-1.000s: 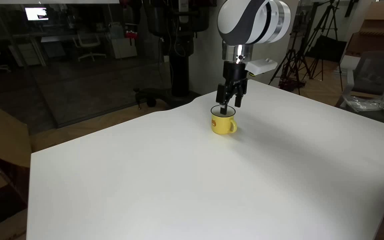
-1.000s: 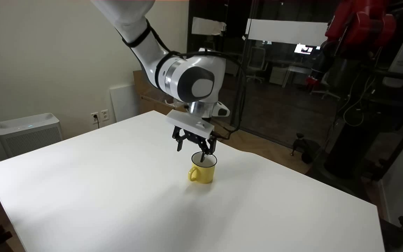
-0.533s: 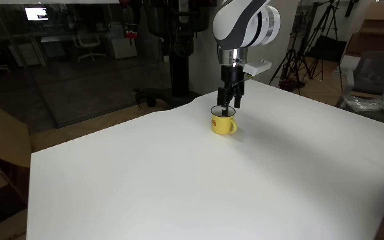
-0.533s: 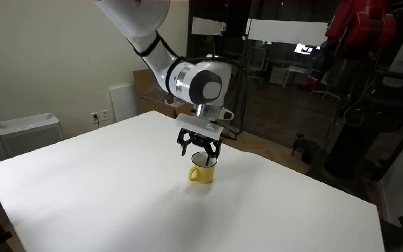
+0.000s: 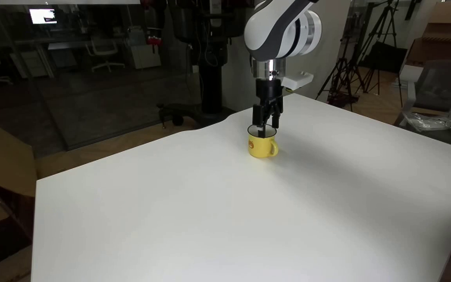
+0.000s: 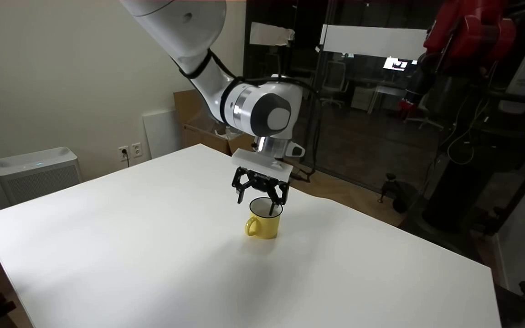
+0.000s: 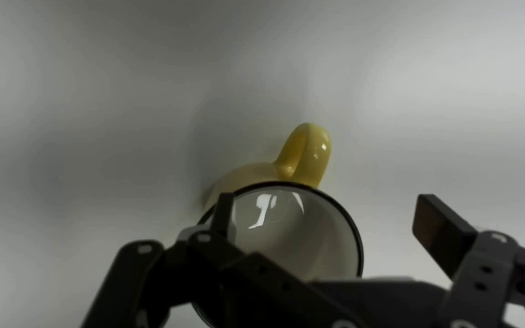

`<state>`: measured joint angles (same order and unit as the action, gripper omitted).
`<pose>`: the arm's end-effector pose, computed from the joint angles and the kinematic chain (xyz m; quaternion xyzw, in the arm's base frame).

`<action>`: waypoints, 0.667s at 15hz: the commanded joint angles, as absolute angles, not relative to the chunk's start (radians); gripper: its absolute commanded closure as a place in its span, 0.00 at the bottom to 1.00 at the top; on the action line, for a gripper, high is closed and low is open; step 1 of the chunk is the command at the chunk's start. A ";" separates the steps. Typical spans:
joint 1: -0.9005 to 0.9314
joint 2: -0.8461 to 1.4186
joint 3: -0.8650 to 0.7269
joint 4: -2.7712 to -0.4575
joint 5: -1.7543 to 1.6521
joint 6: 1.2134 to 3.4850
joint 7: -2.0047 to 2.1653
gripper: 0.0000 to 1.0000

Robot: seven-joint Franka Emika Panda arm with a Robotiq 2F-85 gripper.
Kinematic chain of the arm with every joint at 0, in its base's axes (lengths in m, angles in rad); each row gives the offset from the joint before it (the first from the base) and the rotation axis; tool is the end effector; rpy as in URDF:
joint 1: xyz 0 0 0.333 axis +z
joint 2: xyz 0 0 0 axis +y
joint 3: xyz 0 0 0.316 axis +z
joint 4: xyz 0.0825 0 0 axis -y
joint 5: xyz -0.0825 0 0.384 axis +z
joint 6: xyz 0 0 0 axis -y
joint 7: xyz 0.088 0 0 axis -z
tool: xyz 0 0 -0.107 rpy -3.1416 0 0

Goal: Move the cup forward

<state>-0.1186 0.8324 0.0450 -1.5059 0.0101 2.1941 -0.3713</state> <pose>0.6925 -0.0551 0.1594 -0.9875 -0.1386 0.0653 0.0363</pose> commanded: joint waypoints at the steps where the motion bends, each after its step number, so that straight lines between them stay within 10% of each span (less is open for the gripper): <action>1: -0.113 0.875 0.053 -1.445 0.008 2.224 -0.354 0.00; 9: -0.076 1.030 0.049 -1.221 0.002 2.142 -0.315 0.00; 10: -0.075 1.049 0.048 -1.196 0.003 2.124 -0.308 0.19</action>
<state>-0.0862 0.9642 0.0526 -1.3301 0.0110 2.1955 -0.3557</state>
